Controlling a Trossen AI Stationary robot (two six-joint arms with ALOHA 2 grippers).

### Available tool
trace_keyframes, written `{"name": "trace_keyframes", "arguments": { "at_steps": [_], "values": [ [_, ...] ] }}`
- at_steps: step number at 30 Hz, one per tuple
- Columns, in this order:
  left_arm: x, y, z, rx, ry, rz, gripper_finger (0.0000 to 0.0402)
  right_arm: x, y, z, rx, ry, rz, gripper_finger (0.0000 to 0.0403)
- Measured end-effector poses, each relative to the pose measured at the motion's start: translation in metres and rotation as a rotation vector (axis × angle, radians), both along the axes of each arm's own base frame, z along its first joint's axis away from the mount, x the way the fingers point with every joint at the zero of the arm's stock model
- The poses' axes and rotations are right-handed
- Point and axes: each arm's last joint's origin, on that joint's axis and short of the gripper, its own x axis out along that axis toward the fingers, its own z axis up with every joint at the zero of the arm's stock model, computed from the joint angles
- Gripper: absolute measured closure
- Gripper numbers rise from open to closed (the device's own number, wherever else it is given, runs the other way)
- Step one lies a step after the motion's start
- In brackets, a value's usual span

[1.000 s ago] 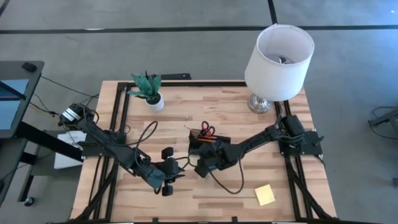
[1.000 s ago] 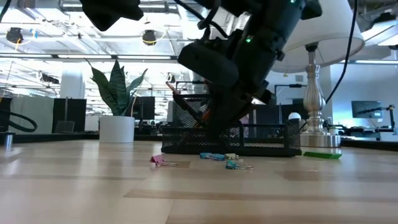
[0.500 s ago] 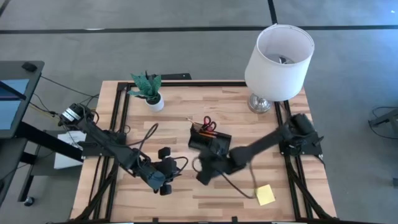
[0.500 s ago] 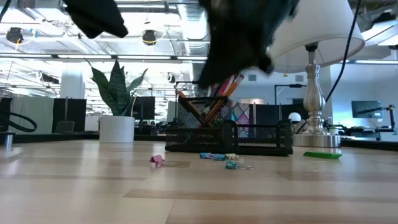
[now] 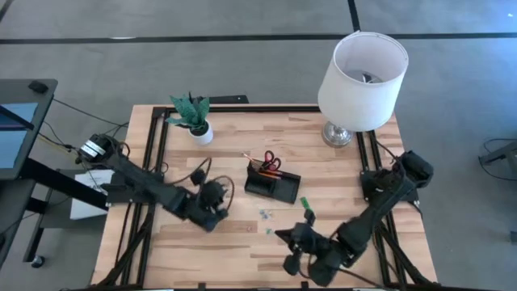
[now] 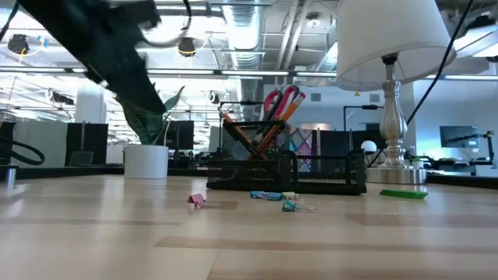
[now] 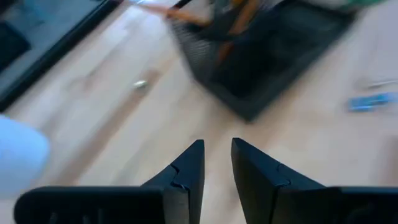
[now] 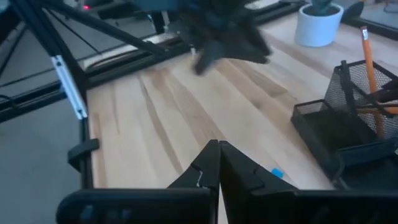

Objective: Pick and place office supplies into organizer
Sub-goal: Put the top yellow binder clip into the black desk organizer

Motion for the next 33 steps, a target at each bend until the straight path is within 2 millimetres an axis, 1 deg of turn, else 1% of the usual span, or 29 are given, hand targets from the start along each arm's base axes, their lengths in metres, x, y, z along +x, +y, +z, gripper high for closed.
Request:
{"name": "trace_keyframes", "arguments": {
  "at_steps": [3,6,9,12,16,19,23,27,31,33],
  "values": [
    [0.005,0.029,-0.009,0.009,0.115,0.012,0.0323,-0.008,0.009,0.001,-0.015,-0.024,0.008,0.0403],
    [0.007,0.058,-0.021,-0.028,0.202,0.032,0.0309,-0.014,0.014,0.002,-0.026,-0.050,0.003,0.0403],
    [0.008,0.080,-0.031,-0.072,0.227,0.031,0.0283,-0.018,0.017,0.002,-0.021,-0.062,0.000,0.0403],
    [0.011,0.097,-0.039,-0.069,0.175,0.001,0.0253,-0.018,0.018,0.002,-0.019,-0.062,0.000,0.0403],
    [0.021,0.113,-0.038,-0.088,0.063,-0.095,0.0220,-0.016,0.015,0.002,-0.026,-0.060,-0.006,0.0403],
    [0.023,0.123,-0.037,-0.074,-0.022,-0.062,0.0206,-0.013,0.013,0.002,-0.027,-0.059,-0.015,0.0403],
    [0.016,0.137,-0.042,-0.036,0.007,0.012,0.0202,-0.012,0.012,0.002,-0.032,-0.055,-0.015,0.0403],
    [0.018,0.146,-0.053,-0.043,0.020,0.036,0.0203,-0.013,0.012,0.001,-0.039,-0.049,-0.012,0.0403],
    [0.027,0.151,-0.070,-0.076,0.007,0.008,0.0203,-0.014,0.013,0.001,-0.038,-0.048,-0.008,0.0403],
    [0.034,0.152,-0.075,-0.066,-0.034,-0.002,0.0203,-0.014,0.013,0.001,-0.037,-0.046,-0.006,0.0403]
  ]
}}
